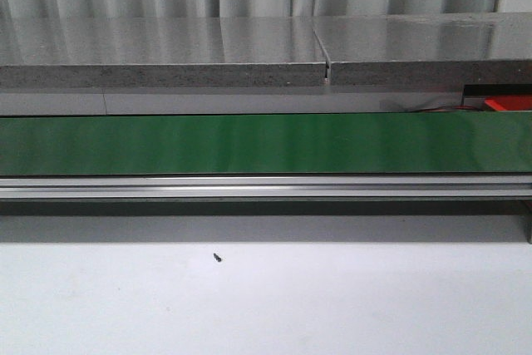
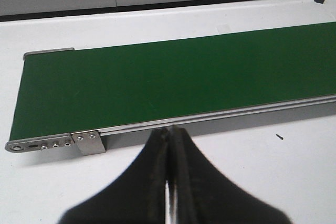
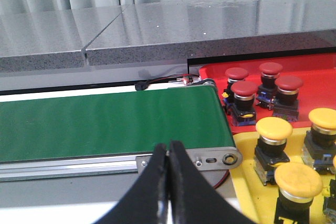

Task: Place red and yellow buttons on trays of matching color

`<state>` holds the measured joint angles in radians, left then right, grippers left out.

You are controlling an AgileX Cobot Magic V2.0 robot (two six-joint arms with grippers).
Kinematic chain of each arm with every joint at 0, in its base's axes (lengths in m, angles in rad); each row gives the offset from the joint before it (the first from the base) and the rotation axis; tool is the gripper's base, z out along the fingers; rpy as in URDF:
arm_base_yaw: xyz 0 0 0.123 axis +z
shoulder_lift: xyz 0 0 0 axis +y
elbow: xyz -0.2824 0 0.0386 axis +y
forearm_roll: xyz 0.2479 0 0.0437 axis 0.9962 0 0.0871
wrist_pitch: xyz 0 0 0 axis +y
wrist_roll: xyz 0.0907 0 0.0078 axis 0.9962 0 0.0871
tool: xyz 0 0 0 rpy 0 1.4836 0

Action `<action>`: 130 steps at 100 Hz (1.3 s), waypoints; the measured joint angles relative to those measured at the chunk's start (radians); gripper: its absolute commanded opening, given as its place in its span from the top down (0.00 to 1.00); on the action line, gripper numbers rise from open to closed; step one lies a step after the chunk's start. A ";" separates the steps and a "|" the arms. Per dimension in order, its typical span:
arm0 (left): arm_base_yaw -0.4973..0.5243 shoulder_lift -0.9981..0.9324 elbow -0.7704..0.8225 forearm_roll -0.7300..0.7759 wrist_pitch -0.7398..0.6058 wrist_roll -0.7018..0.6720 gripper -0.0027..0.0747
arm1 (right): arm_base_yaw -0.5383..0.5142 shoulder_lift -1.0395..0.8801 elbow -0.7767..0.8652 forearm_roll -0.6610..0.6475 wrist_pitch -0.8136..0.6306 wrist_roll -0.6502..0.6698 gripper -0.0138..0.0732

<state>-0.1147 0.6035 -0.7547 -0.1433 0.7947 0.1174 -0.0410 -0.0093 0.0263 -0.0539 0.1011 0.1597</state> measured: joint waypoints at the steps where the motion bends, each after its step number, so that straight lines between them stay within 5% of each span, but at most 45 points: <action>1: 0.000 0.000 0.000 0.000 0.000 0.000 0.99 | 0.000 0.000 0.000 0.000 0.000 0.000 0.92; 57: 0.000 0.000 0.005 0.005 -0.036 0.000 0.99 | 0.000 0.000 0.000 0.000 0.002 0.000 0.92; 93: 0.000 -0.100 0.236 0.075 -0.486 0.000 0.99 | 0.000 0.000 0.000 0.000 0.002 0.000 0.92; 130: 0.044 -0.315 0.476 0.151 -0.625 -0.089 0.99 | 0.000 0.000 0.000 0.000 0.002 0.002 0.92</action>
<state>-0.0706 0.2888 -0.2786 0.0075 0.1696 0.0284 -0.0410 -0.0093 0.0263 -0.0539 0.1032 0.1618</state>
